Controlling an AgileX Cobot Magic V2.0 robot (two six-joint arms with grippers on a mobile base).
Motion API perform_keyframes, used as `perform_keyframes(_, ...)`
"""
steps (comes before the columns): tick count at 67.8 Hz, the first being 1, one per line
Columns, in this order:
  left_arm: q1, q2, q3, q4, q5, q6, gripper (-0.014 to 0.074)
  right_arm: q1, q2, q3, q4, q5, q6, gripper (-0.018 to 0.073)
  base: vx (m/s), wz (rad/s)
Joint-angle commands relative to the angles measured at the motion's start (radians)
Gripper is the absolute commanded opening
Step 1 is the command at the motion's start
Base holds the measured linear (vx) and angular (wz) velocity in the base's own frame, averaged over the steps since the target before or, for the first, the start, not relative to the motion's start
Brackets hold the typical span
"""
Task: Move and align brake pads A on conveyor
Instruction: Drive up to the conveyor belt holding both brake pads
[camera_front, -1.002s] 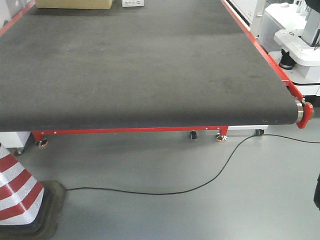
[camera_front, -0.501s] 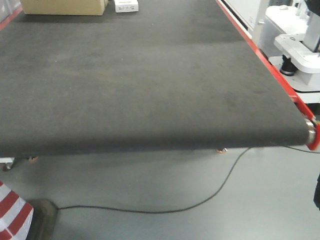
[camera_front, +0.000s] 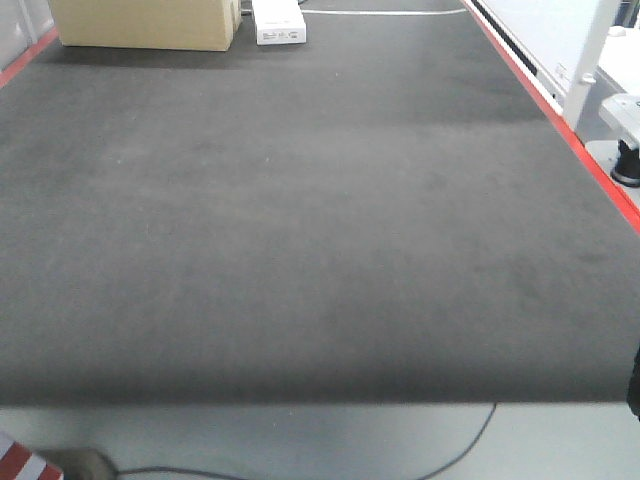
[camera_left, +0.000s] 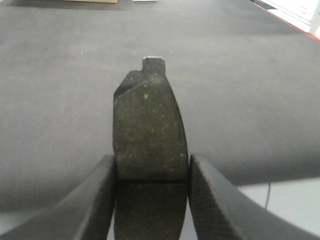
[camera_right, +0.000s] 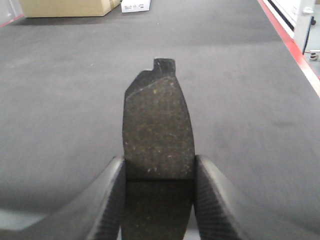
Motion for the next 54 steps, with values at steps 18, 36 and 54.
perform_keyframes(18,-0.003,0.010,-0.026,-0.011,-0.092,-0.009,-0.0006,-0.004,0.005,-0.029,-0.004,-0.092,-0.004,-0.0004,0.33,0.04)
perform_keyframes(36,-0.003,0.010,-0.026,-0.011,-0.092,-0.009,-0.0006,-0.004,0.005,-0.029,-0.004,-0.092,-0.004,-0.0004,0.29,0.00)
perform_keyframes(54,-0.003,0.010,-0.026,-0.011,-0.092,-0.009,-0.0006,-0.004,0.005,-0.029,-0.004,-0.092,-0.004,-0.0004,0.23,-0.01)
